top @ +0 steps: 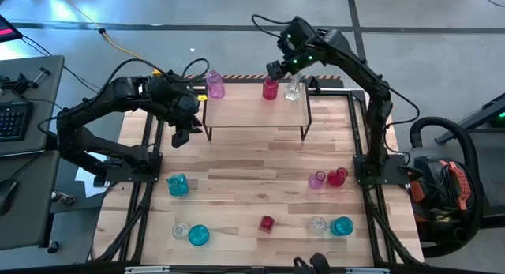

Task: Sort vases onto shelf
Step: Put the bottom right blue vase on the shelf

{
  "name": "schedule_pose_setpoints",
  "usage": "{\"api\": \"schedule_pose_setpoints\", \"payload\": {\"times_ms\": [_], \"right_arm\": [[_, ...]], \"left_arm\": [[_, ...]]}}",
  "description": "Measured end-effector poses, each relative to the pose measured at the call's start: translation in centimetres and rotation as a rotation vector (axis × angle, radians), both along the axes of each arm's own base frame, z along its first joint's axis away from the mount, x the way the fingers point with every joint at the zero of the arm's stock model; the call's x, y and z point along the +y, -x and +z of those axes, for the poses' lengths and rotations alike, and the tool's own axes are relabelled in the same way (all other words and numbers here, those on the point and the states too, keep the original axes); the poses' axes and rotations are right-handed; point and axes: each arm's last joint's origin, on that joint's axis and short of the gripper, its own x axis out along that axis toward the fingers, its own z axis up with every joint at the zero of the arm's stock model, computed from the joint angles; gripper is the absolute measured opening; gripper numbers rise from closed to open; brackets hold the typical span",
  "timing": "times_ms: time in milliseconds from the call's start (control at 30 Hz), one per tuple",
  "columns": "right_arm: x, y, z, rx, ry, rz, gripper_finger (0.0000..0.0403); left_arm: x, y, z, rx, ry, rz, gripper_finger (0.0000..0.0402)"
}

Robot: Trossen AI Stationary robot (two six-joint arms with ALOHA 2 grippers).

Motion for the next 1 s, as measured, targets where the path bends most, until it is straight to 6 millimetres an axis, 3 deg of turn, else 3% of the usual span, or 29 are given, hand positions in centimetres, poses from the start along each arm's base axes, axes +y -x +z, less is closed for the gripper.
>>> {"api": "schedule_pose_setpoints", "payload": {"times_ms": [167,367,667,1000], "right_arm": [[3.1,0.5,0.9,0.024,-0.063,0.043,0.0199],[8.4,0.7,1.4,0.129,-0.146,0.060,0.0199],[15.2,-0.8,1.7,0.127,-0.164,0.066,0.0199],[21.3,-3.3,0.7,0.079,-0.172,0.033,0.0199]], "left_arm": [[0.0,0.0,0.0,0.000,0.000,0.000,0.0104],[0.0,0.0,0.0,0.000,0.000,0.000,0.0104],[0.0,0.0,0.0,0.000,0.000,0.000,0.0104],[0.0,0.0,0.0,0.000,0.000,0.000,0.0104]]}}
